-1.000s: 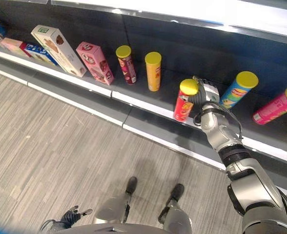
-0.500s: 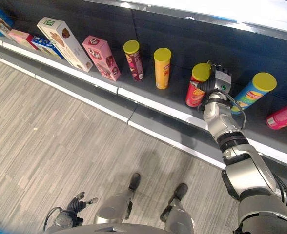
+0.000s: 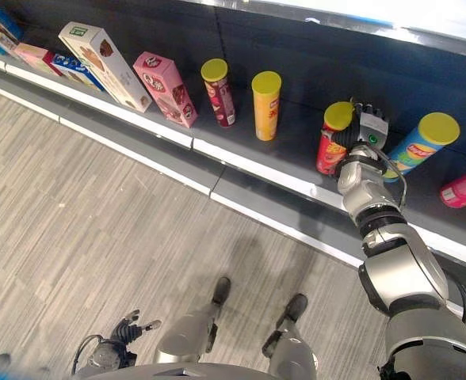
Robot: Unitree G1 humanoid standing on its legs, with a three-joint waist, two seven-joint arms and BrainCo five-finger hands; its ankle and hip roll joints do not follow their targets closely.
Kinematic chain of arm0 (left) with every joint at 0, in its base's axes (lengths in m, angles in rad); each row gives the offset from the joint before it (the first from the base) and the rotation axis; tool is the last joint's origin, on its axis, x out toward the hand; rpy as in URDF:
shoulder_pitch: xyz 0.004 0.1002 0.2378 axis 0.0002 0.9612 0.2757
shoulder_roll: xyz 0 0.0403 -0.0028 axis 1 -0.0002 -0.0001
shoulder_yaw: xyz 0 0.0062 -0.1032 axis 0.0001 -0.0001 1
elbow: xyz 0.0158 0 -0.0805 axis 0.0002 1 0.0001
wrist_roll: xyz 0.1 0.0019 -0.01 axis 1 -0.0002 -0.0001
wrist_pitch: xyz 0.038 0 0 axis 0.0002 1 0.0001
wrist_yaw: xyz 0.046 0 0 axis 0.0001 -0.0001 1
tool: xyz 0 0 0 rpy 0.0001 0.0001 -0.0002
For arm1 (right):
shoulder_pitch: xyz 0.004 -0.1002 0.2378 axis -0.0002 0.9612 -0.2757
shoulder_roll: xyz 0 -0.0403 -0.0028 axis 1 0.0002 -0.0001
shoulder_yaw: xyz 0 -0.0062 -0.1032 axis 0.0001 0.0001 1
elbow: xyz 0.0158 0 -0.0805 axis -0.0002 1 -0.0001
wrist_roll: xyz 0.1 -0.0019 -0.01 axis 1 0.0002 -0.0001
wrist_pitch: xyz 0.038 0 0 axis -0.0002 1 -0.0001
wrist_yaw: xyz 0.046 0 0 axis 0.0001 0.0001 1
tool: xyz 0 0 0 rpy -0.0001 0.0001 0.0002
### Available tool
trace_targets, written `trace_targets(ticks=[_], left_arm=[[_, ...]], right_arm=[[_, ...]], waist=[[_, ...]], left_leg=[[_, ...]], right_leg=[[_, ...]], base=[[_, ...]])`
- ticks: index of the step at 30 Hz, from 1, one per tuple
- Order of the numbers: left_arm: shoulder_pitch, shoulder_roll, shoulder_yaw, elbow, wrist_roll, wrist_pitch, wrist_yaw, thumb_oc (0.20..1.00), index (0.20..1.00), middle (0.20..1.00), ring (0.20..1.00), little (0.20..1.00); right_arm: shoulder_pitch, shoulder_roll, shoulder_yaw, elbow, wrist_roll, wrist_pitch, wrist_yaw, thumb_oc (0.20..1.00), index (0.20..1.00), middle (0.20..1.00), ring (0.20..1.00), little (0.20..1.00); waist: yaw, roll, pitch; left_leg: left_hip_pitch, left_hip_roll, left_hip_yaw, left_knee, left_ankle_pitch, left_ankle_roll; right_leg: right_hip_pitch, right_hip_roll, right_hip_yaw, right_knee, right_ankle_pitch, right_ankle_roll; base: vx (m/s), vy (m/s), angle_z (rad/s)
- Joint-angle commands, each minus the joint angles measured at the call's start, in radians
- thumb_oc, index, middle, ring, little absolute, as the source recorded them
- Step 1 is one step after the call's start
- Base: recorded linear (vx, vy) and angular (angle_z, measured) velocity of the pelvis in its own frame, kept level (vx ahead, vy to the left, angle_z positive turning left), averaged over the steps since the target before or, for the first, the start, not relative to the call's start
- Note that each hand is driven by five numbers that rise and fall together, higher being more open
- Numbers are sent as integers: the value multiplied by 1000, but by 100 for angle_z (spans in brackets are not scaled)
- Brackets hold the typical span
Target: Put the goods on the table back onto the shelves and tidy them up.
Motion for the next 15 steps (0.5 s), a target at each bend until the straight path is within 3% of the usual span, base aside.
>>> trace_targets(ticks=[1,15], left_arm=[[-37,38,-97,15,-38,-25,34,1000,1000,1000,1000,1000],[-46,45,-111,2,-46,-26,42,1000,1000,1000,1000,1000]], right_arm=[[-112,-44,85,-15,23,-28,-47,200,200,200,200,200],[-149,-44,114,23,29,-22,-50,200,200,200,200,200]], waist=[[29,-23,-32],[44,-22,-25]], left_leg=[[-34,51,107,-20,63,-64],[-56,45,88,-20,67,-63]], right_leg=[[-28,-47,53,179,-184,48],[-39,-51,36,187,-185,47]], base=[[7,0,6],[4,-3,2]])
